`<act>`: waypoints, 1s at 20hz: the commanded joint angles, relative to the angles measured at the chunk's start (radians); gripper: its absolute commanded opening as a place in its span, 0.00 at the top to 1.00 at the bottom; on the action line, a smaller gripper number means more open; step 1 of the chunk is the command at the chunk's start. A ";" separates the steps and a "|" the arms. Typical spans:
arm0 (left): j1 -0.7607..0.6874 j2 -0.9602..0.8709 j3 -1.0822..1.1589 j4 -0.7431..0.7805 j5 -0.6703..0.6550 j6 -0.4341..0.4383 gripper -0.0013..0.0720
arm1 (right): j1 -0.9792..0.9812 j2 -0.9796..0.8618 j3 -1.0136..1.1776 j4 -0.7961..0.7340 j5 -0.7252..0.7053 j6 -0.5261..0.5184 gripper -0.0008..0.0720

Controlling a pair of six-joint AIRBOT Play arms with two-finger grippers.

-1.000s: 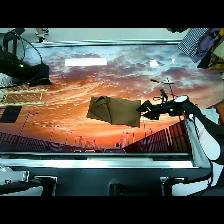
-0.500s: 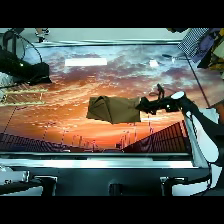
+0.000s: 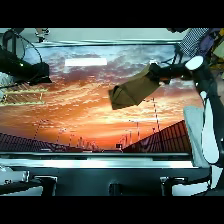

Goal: Fold the clothes and pants, and hang the long-sleeved shirts on hangers.

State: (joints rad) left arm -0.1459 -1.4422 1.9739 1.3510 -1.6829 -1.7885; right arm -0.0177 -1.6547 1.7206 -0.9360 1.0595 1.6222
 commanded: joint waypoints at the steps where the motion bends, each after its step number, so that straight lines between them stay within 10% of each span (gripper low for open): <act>1: 0.001 0.000 0.000 0.000 0.001 0.002 0.96 | -0.018 0.000 0.147 -0.193 0.001 0.163 0.95; 11: 0.001 0.000 0.000 0.001 0.009 0.009 0.96 | -0.392 0.000 0.188 -0.166 -0.074 0.276 0.95; 20: 0.001 0.000 0.000 0.001 0.009 0.008 0.96 | -0.647 0.027 0.187 -0.265 0.060 0.595 0.95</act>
State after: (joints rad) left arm -0.1459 -1.4422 1.9739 1.3518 -1.6745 -1.7802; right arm -0.6003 -1.6428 1.9068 -1.1522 1.0336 2.0911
